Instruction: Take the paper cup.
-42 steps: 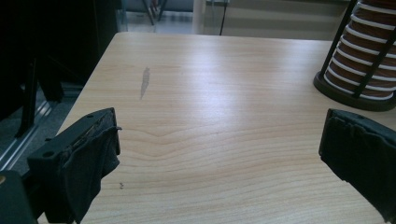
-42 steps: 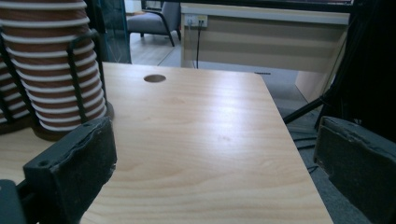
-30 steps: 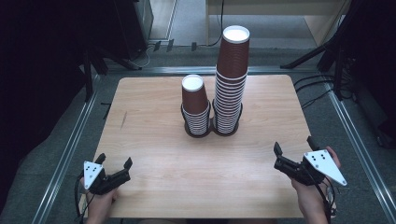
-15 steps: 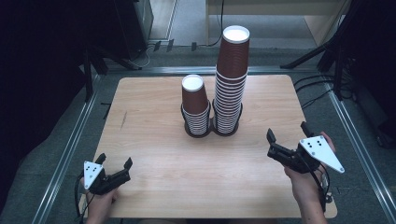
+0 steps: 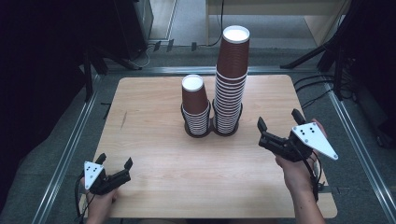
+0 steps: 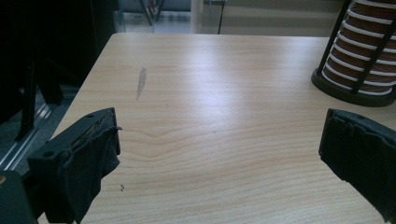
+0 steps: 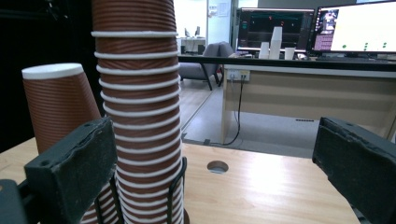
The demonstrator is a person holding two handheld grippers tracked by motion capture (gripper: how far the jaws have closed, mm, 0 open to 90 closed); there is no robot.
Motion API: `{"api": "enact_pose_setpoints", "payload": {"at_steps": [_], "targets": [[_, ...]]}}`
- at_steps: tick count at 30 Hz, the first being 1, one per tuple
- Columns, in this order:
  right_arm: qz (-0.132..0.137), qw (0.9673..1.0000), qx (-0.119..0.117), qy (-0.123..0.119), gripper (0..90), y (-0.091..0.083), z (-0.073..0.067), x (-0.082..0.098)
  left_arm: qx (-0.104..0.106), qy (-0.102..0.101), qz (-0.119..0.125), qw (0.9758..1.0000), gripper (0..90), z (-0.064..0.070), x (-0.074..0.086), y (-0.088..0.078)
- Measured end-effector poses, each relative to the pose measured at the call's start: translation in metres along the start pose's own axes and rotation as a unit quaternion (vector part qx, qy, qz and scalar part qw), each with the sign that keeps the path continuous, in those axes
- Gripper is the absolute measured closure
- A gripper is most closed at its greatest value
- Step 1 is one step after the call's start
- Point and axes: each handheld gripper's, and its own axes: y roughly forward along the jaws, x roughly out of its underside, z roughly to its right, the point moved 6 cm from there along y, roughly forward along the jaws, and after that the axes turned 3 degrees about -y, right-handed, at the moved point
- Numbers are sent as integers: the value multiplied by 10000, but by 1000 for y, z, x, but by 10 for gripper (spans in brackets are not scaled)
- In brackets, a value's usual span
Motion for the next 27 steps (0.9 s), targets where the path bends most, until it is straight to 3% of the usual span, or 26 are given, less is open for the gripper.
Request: {"api": "enact_pose_setpoints", "payload": {"at_steps": [27], "targets": [[120,9995,-294,11,1,46,-39,-41,52,51,2,10000,0,2,0,0]]}}
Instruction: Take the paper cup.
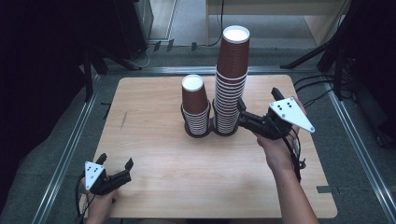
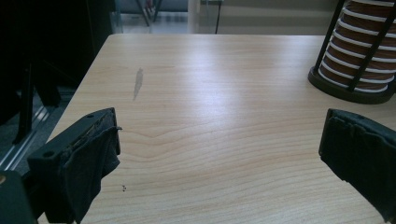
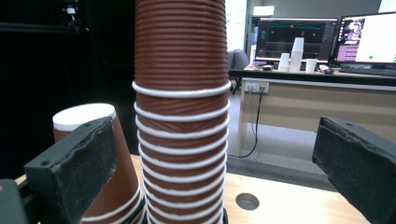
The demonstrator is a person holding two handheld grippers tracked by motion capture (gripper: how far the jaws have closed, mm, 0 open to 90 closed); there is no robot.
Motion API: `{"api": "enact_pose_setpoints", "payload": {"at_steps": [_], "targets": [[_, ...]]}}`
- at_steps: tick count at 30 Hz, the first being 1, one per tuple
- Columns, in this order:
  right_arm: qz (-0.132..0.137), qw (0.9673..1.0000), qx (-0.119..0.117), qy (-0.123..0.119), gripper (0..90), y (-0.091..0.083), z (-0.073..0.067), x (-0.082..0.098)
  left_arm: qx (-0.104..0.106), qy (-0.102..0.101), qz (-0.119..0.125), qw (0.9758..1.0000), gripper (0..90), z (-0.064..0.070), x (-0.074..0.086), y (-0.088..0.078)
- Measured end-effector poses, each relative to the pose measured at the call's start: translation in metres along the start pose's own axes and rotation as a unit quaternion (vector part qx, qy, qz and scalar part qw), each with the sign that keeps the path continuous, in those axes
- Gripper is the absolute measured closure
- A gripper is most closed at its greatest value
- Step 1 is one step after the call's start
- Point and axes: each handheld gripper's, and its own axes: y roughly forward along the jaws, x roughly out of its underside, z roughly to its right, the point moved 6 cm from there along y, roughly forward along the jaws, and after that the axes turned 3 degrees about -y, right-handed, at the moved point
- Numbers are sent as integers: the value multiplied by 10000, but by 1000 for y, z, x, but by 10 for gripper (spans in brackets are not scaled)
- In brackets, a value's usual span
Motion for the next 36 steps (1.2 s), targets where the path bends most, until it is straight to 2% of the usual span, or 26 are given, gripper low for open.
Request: {"api": "enact_pose_setpoints", "payload": {"at_steps": [15,26,27,33,36], "targets": [[-51,9999,-73,-127,0,30,-16,-19,33,35,7,10000,0,1,0,0],[22,9999,30,-118,0,48,-23,-33,67,80,-1,9999,0,2,0,0],[-17,9998,59,-177,0,53,-26,-33,72,78,-4,9999,0,2,0,0],[-53,9998,153,-148,0,65,-28,-35,99,29,13,9999,0,1,0,-1],[-158,9994,209,-210,0,76,-29,-36,111,7,22,9999,0,1,0,-1]]}}
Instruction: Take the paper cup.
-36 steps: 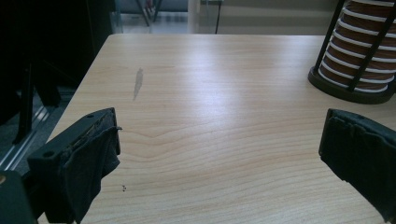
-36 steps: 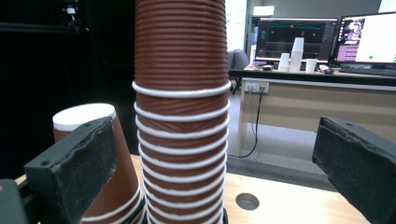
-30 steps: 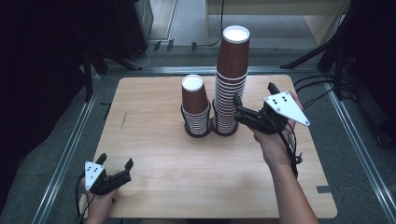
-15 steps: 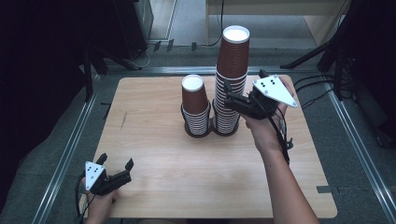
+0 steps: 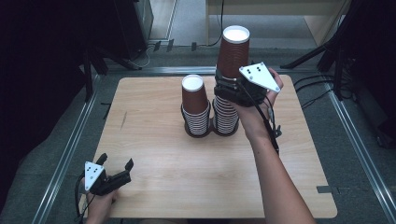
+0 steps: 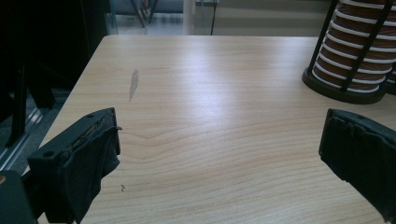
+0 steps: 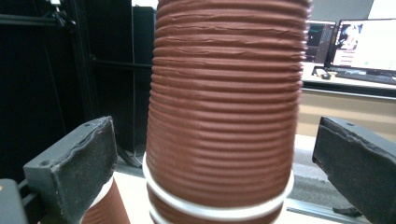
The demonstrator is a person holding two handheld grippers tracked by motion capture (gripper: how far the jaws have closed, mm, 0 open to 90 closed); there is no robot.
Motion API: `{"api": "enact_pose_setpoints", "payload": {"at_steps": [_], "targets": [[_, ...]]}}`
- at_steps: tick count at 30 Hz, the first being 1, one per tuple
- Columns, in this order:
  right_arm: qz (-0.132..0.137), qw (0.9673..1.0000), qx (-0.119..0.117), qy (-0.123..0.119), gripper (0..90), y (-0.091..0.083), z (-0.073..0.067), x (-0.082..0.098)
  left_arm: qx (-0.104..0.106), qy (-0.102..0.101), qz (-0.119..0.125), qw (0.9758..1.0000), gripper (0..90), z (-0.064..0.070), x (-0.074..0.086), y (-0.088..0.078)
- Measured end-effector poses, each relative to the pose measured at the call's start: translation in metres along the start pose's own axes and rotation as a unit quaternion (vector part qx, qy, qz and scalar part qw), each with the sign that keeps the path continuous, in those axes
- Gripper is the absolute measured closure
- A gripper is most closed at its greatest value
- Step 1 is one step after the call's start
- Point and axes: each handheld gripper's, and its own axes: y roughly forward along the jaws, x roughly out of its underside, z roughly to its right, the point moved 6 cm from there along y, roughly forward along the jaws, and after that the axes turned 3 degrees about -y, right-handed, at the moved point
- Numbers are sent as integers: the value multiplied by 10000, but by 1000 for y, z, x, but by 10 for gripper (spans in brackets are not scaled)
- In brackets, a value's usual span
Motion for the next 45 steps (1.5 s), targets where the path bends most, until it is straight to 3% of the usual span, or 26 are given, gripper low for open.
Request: {"api": "enact_pose_setpoints", "payload": {"at_steps": [10,18,23,35,45], "targets": [[-233,9992,152,288,0,23,6,2,21,-76,10,10000,0,-1,0,0],[-271,9986,17,446,14,31,6,4,36,-86,19,10000,0,-1,-1,0],[-269,9992,82,279,87,33,3,2,44,-119,24,9999,0,-2,-1,0],[-346,9989,148,278,102,32,2,-2,53,-151,19,9999,0,-2,-1,0],[-136,9996,212,158,122,29,1,-23,53,-143,17,9999,0,-2,-1,0]]}}
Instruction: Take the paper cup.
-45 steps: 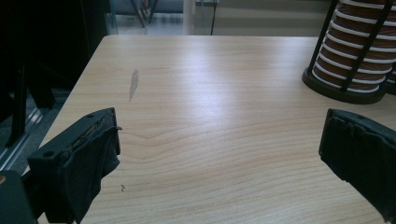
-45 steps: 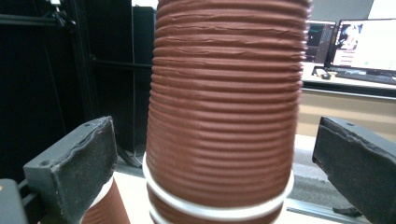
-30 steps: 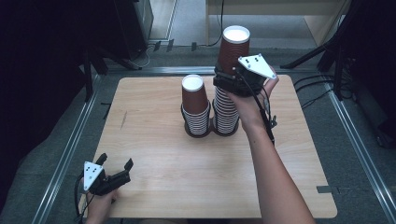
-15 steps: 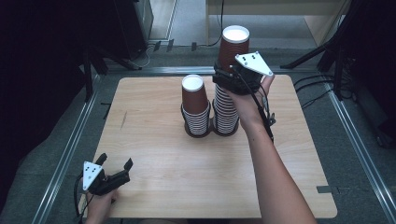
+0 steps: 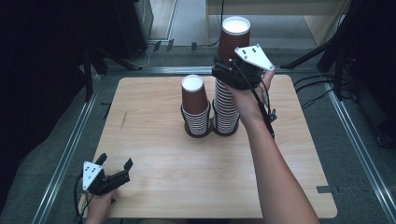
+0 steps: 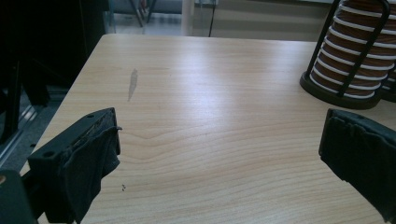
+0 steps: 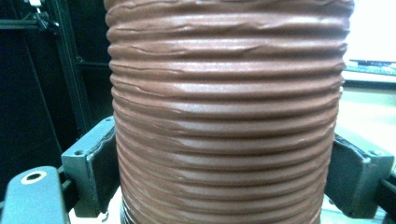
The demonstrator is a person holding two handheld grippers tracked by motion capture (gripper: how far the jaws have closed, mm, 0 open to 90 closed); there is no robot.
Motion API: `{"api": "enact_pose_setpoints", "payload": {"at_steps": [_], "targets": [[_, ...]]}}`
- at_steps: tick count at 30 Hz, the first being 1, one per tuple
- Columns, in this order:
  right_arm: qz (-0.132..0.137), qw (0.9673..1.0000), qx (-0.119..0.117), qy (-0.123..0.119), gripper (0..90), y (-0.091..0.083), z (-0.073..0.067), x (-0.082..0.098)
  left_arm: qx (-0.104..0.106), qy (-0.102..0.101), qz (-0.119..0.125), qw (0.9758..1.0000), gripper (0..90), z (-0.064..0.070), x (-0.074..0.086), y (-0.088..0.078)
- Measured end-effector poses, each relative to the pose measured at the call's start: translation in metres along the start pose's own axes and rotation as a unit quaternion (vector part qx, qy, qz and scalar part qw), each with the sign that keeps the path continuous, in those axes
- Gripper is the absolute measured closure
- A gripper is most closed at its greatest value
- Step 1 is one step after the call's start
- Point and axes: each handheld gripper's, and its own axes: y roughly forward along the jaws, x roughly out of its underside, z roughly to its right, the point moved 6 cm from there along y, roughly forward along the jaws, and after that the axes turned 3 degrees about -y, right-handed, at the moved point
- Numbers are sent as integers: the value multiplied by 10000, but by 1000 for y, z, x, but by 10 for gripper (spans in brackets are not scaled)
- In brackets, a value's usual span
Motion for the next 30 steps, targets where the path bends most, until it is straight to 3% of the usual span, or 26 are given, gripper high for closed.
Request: {"api": "enact_pose_setpoints", "payload": {"at_steps": [18,30], "targets": [[332,9994,65,14,126,-8,3,-38,11,-12,7,10000,0,0,0,0],[568,9984,53,31,125,-30,9,-63,4,-15,-1,10000,0,0,0,0]]}}
